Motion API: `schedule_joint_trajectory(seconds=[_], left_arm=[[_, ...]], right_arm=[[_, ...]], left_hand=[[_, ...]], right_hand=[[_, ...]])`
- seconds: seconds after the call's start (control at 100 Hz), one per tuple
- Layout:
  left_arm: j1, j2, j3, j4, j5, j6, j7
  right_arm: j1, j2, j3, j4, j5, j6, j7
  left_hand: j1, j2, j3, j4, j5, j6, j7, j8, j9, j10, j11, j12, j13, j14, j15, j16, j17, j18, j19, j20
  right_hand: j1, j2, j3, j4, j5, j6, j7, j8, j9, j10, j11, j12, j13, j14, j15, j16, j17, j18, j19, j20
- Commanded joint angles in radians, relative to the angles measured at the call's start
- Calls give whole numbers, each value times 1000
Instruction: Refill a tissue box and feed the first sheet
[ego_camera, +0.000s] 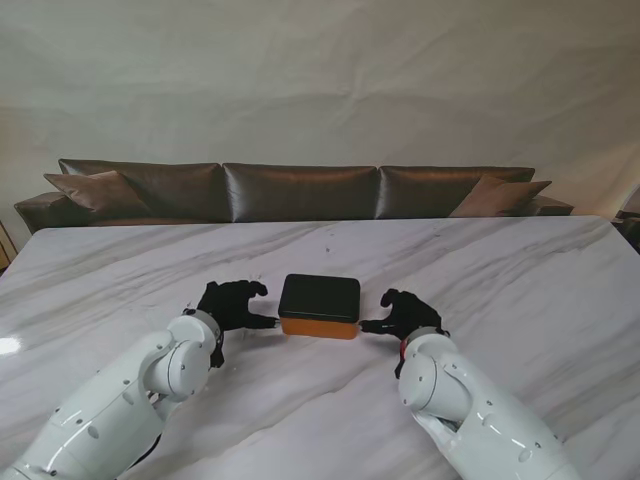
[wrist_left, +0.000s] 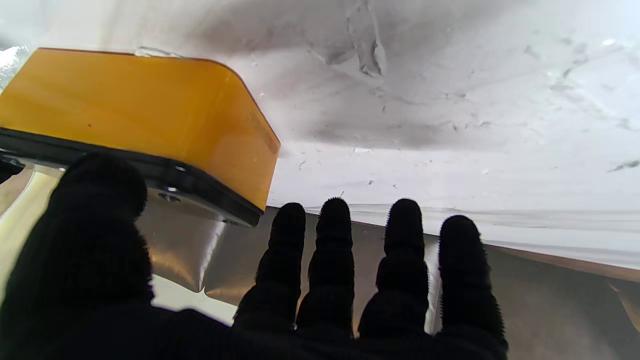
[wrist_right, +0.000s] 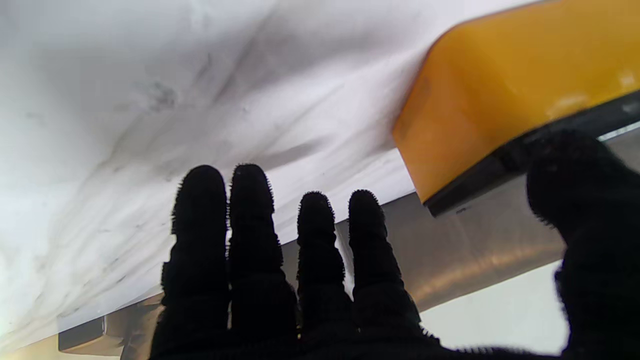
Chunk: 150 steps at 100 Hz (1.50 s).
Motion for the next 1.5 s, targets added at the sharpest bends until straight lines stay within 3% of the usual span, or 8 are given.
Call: schedule_joint_trajectory(seconds=[0.0, 0.24, 0.6, 0.79, 1.09, 1.26, 1.4, 1.49], left_arm=[[7, -10, 12, 19, -14, 3, -13], [-35, -15, 90, 81, -3, 13, 10], [-96, -51, 161, 180, -83, -26, 84], [-124, -72, 199, 235, -127, -71, 120], [-139, -105, 220, 274, -165, -130, 204], [-135, -129, 208, 286, -169, -158, 301], [-128, -134, 188, 271, -173, -178, 325], [-120, -131, 172, 245, -175, -181, 321]], right_arm=[[0, -12, -7, 16, 7, 6, 8], [33, -21, -56, 49, 26, 11, 3], [82, -39, -124, 88, 61, 37, 5], [94, -59, -138, 106, 98, 39, -26], [86, -87, -131, 107, 151, 9, -89], [68, -95, -107, 80, 175, -15, -117], [52, -93, -86, 41, 172, -19, -127], [46, -94, -75, 23, 169, -21, -140]], left_hand=[[-13, -46, 11, 41, -12, 23, 15, -14, -6, -25, 3, -6, -13, -3, 15, 15, -20, -7, -143, 6], [-22, -40, 15, 41, -11, 23, 27, -18, -2, -24, 13, -4, -7, -2, 40, 32, -14, -6, -137, 12], [-24, -40, 23, 42, 16, 17, 48, -18, 29, -19, 29, 0, 13, -4, 66, 47, 1, -3, -117, 19], [-17, -38, 29, 39, 60, -27, 64, -16, 96, -60, 28, -3, 37, 2, 81, 54, 27, -3, -86, 29], [29, 34, 25, 34, 175, -108, 154, 28, 245, -94, 53, 21, 113, -16, 129, 71, 71, -9, -16, 43], [77, 80, 11, 44, 309, -147, 245, 70, 401, -84, 106, 48, 207, -19, 193, 92, 135, -6, 54, 53], [96, 100, -1, 49, 395, -171, 299, 96, 497, -77, 131, 61, 260, -19, 224, 98, 168, -2, 89, 48], [103, 102, 2, 55, 434, -186, 335, 112, 539, -73, 149, 72, 288, -18, 242, 103, 182, -2, 101, 45]], right_hand=[[17, -37, -23, -4, -4, 18, 13, -7, -32, 21, 25, -12, -26, -6, 3, -4, -10, -38, -14, 19], [67, -43, -48, -10, 20, 18, 20, -9, -26, 28, 36, -11, -18, -12, 23, 5, -11, -42, -15, 28], [118, -49, -78, -24, 59, 18, 26, -9, -1, 35, 47, -8, -3, -15, 64, 27, -3, -50, 10, 45], [152, -56, -90, -33, 96, 10, 41, -3, 45, 38, 64, 0, 13, -15, 84, 37, 6, -49, 26, 51], [258, -84, -115, -30, 201, -31, 105, 28, 166, 17, 85, 17, 73, -38, 102, 40, 33, -38, 52, 53], [287, -84, -125, -32, 257, -63, 128, 39, 235, 0, 87, 23, 119, -48, 103, 36, 48, -36, 65, 53], [301, -77, -96, -24, 306, -99, 138, 49, 273, -17, 73, 32, 145, -58, 89, 27, 57, -34, 73, 46], [239, -154, 138, -149, 354, -124, 145, 69, 310, -26, 66, 44, 171, -62, 85, 24, 67, -32, 83, 34]])
